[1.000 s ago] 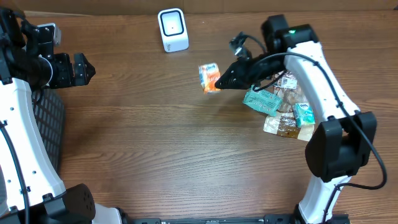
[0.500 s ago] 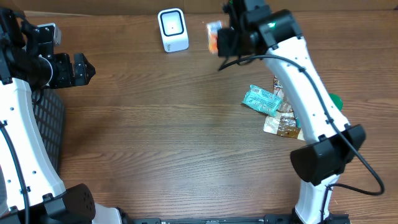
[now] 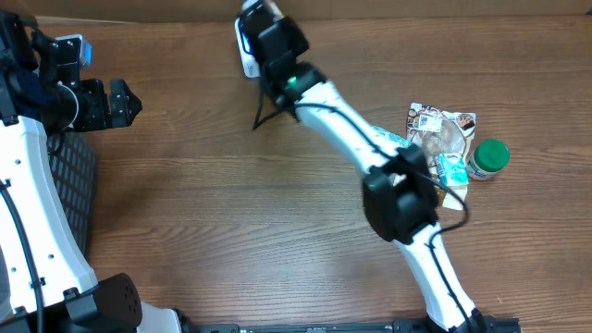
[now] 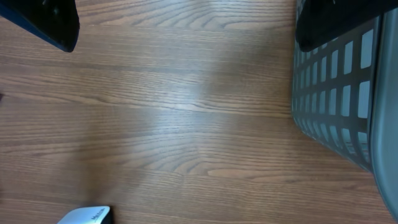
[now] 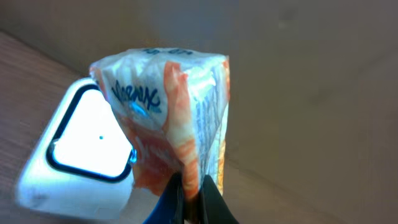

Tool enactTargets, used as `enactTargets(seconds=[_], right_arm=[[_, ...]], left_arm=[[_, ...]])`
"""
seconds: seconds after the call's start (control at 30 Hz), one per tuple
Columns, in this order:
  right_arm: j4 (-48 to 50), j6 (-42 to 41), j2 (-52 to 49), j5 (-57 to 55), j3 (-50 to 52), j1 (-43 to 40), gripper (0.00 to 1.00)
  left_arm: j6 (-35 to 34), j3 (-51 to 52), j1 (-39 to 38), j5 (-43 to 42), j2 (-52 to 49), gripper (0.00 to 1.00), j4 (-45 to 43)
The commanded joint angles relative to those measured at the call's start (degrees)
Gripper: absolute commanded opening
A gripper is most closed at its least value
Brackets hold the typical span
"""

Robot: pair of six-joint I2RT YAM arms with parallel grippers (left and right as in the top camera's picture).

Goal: Scan the item barcode
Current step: 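Hold the orange pack in front of the white scanner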

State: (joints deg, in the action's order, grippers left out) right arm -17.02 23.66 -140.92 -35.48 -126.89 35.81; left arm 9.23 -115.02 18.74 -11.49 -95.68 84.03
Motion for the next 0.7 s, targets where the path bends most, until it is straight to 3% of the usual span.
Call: enactTargets(seconds=[0.0, 0.1, 0.67], right_arm=[[6.6, 20.2, -3.8, -6.1, -0.2, 0.6, 0.04], [9.4, 23.6, -6.0, -6.1, -0.2, 0.9, 0.04], [9.2, 23.1, -6.8, -6.4, -0.2, 0.9, 0.04]], left_arm=[[1.0, -0.6, -0.4, -0.1, 0.1, 0.99, 0.0], [1.0, -0.6, -0.4, -0.1, 0.1, 0.99, -0.1], [1.0, -0.6, -0.4, -0.1, 0.1, 1.0, -0.1]])
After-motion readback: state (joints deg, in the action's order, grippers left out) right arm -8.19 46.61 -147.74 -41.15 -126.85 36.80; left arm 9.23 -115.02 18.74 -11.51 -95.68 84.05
